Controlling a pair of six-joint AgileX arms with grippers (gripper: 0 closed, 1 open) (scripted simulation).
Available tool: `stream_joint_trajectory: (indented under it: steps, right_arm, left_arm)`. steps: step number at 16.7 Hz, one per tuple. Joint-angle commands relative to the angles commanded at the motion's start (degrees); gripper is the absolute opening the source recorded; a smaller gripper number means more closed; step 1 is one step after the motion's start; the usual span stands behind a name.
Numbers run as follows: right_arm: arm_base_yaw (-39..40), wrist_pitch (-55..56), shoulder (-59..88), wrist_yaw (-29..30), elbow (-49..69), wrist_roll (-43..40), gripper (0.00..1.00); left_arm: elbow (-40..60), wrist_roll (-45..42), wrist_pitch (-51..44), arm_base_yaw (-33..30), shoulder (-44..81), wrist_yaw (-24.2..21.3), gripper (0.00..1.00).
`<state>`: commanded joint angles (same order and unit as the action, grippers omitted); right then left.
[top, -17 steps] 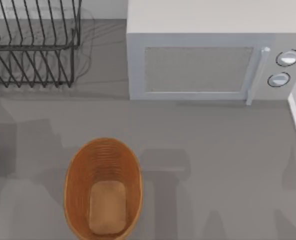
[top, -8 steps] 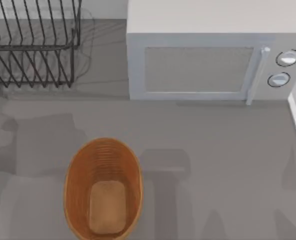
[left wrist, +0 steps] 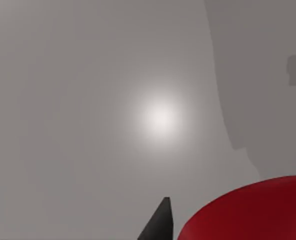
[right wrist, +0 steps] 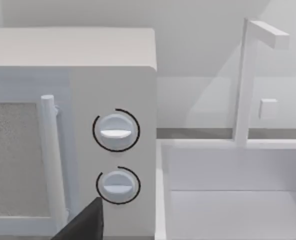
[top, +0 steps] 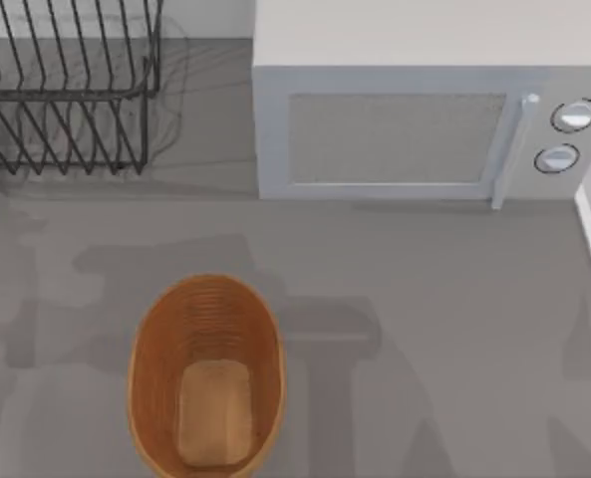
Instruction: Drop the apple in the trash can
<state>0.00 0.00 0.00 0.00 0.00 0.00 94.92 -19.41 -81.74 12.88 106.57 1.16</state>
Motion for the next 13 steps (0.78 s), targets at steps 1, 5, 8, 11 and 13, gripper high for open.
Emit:
stream_joint_trajectory:
  steps: [1,5,8,11,13]
  right_arm:
    - [0.0,0.0,0.0,0.0,0.0,0.0,1.0]
    - [0.0,0.0,0.0,0.0,0.0,0.0,1.0]
    - [0.0,0.0,0.0,0.0,0.0,0.0,1.0]
    - [0.0,0.0,0.0,0.0,0.0,0.0,1.0]
    - [0.0,0.0,0.0,0.0,0.0,0.0,1.0]
  left_arm:
    - [0.0,0.0,0.0,0.0,0.0,0.0,0.0]
    - [-0.22,0.42,0.21,-0.07,0.09,-0.07,0.0]
    - [-0.93,5.44,0.73,-2.44,-0.84,-0.94,0.0]
    - [-2.3,16.08,1.73,-7.18,-2.62,-2.33,0.0]
    - [-3.53,26.07,2.52,-11.32,-4.06,-3.3,0.0]
